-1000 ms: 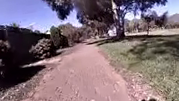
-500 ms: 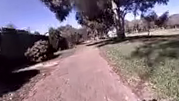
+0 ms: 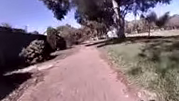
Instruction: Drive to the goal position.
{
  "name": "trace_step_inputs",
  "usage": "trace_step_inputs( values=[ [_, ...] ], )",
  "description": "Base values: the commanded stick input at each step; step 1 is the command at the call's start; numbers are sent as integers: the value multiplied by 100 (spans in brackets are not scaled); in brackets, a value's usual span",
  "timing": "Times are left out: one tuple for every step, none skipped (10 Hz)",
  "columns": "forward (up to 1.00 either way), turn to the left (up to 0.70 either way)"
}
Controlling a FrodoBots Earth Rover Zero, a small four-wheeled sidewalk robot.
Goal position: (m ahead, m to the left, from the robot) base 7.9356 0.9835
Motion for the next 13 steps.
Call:
trace_step_inputs(
  values=[
    [70, 5],
    [70, 1],
    [70, 0],
    [70, 0],
    [70, 0],
    [70, 0],
    [70, 0],
    [70, 0],
    [70, 0],
    [70, 0],
    [70, 0],
    [70, 0],
    [70, 0]
  ],
)
